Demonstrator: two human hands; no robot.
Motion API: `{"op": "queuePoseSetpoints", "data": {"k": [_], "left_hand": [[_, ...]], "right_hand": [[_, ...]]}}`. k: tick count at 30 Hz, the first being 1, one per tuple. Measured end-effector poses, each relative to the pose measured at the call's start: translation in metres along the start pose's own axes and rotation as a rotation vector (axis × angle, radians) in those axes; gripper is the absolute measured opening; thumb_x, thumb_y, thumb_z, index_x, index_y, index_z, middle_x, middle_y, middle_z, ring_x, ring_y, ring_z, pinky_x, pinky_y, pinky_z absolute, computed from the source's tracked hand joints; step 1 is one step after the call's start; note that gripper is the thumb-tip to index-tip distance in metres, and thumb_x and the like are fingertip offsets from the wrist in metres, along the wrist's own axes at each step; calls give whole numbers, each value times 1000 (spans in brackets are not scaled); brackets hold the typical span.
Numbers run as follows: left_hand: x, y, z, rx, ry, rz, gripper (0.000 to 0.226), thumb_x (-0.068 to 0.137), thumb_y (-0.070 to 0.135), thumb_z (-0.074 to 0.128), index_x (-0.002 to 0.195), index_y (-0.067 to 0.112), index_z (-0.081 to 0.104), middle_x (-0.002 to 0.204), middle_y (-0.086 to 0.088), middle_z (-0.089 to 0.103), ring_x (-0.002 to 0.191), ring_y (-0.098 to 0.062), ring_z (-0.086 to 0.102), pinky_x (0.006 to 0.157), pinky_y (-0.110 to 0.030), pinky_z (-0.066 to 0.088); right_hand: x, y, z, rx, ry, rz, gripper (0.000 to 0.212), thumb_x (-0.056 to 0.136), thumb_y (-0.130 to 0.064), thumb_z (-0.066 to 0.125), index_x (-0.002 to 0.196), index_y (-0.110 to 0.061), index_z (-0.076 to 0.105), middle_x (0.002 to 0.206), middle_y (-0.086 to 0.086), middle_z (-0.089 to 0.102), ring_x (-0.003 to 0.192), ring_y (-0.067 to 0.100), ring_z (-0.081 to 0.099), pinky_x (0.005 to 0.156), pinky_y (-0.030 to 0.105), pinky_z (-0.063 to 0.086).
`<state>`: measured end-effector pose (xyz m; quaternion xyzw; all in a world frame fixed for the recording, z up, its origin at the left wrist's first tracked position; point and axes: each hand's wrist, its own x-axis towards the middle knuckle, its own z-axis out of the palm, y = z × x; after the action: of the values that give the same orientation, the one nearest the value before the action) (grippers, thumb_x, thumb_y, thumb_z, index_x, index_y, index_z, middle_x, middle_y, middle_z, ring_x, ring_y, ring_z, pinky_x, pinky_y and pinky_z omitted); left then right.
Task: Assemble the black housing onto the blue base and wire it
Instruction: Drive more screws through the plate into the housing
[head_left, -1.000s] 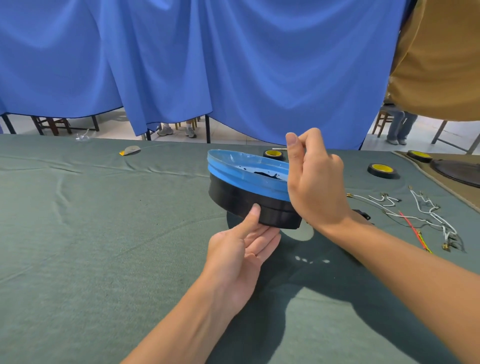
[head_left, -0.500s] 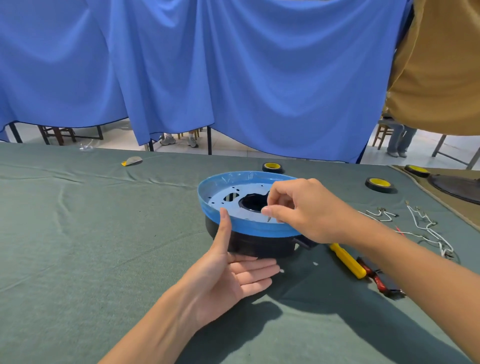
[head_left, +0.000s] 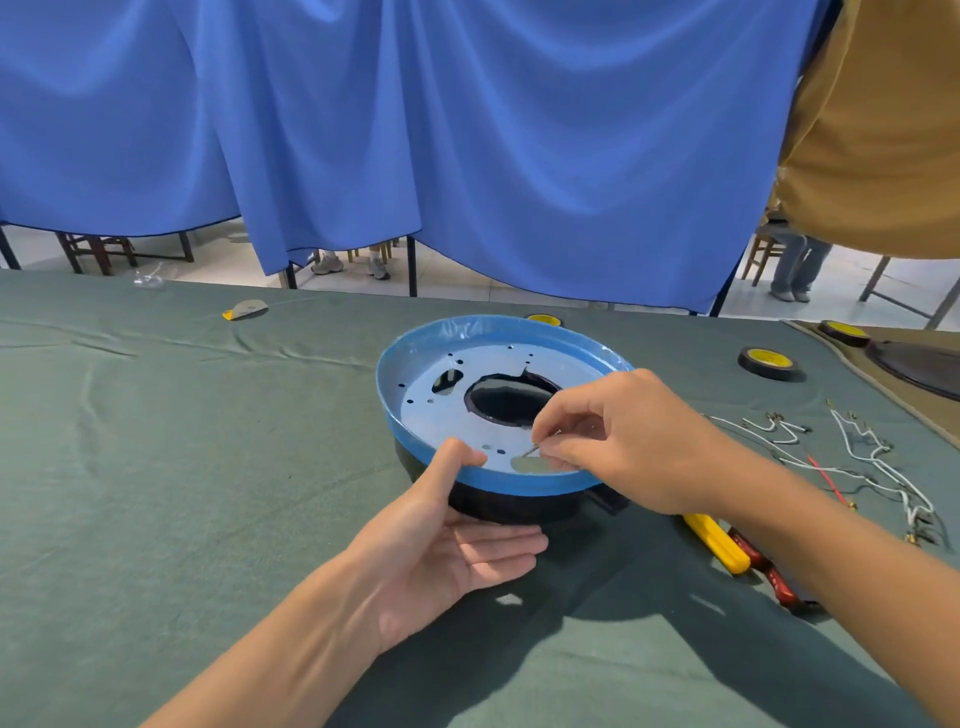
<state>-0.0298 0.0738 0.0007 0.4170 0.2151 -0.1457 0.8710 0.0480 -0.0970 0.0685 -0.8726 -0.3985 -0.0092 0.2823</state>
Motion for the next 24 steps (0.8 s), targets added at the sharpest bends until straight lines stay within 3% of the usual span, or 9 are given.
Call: {"op": "queuePoseSetpoints", "data": {"k": [4, 9, 11, 15, 20, 24], "left_hand": [[-1, -7, 0, -78, -11, 118, 52, 76, 16, 68, 120, -6, 51, 101, -36, 67, 95, -42, 71, 88, -46, 54], [6, -13, -2, -37, -21, 315, 42, 81, 7, 68, 120, -3, 57, 108, -22, 72, 102, -30, 71, 94, -40, 51], [8, -15, -2, -5, -31, 390, 42, 81, 6, 67, 122, 2, 59, 112, -14, 73, 106, -24, 70, 97, -38, 49], [8, -15, -2, 8, -43, 434, 51, 72, 12, 68, 121, 3, 59, 114, -11, 72, 107, -23, 69, 97, -36, 49], [7, -14, -1, 15, -28, 426, 51, 71, 13, 73, 119, -1, 61, 110, -16, 73, 105, -24, 70, 96, -36, 50], [6, -14, -1, 36, -34, 431, 51, 68, 9, 76, 117, 2, 63, 110, -14, 73, 105, -23, 70, 97, -36, 49]], "right_hand": [[-5, 0, -6, -10, -18, -60, 15, 88, -10, 67, 84, -23, 72, 72, -10, 70, 71, 4, 65, 68, 17, 50], [-9, 1, -5, -39, -8, -113, 14, 87, -9, 69, 86, -22, 72, 73, -12, 70, 72, 7, 66, 69, 21, 50], [-11, 0, -3, -48, -15, -130, 13, 87, -10, 68, 87, -22, 72, 74, -10, 71, 73, 8, 66, 69, 22, 51], [-11, -3, 4, -55, 26, -156, 10, 88, -11, 68, 90, -19, 74, 75, -13, 71, 73, 3, 64, 67, 11, 47], [-6, -9, 15, -112, 4, -163, 12, 90, -12, 66, 96, -18, 75, 81, -7, 73, 73, 8, 63, 73, 26, 51], [-2, -14, 17, -152, 8, -151, 12, 91, -14, 64, 96, -18, 74, 81, -5, 73, 74, 10, 60, 74, 28, 50]]}}
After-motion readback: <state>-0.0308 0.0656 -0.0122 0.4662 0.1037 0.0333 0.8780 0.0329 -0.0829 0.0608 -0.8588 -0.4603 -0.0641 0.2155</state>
